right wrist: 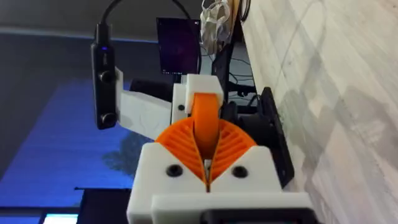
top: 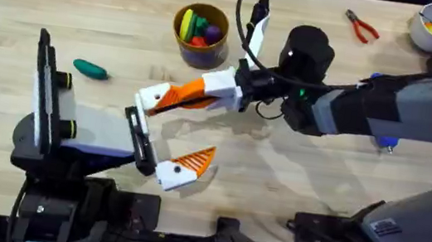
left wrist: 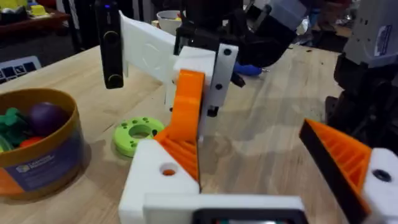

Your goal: Pick up the gripper from the table and insert it into the empty holder that is missing its gripper. Then pick up a screw, insert it into the mounting hole, and use the screwdriver to tighten it. Finally, clean up the table by picking up the vegetable and placing it into the bucket.

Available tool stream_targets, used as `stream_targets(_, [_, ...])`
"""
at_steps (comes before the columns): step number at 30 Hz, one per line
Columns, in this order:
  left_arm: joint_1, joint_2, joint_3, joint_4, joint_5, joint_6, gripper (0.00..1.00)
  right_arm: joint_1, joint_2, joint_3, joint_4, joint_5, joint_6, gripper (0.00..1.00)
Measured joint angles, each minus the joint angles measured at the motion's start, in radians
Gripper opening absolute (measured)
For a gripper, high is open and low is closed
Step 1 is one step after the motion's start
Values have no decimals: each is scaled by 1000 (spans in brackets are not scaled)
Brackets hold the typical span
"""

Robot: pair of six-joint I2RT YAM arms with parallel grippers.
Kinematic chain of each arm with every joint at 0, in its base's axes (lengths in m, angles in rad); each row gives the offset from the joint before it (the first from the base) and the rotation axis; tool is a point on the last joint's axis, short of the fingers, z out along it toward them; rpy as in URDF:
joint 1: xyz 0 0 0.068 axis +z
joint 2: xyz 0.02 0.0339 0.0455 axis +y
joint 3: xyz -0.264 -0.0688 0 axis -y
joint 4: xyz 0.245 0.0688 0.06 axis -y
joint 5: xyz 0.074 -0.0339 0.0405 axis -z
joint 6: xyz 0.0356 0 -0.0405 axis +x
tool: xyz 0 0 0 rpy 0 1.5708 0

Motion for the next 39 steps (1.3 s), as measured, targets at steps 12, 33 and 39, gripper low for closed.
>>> stream_targets(12, [-1,0,0,-2,12,5,987,1,0,-3,-11,39,7,680])
stream_targets(33, [-1,0,0,-3,27,8,987,-79,-243,-3,-469,149,-219,975])
stream_targets(39, [-1,0,0,-3,27,8,987,-185,-432,77,-970,236,-467,976])
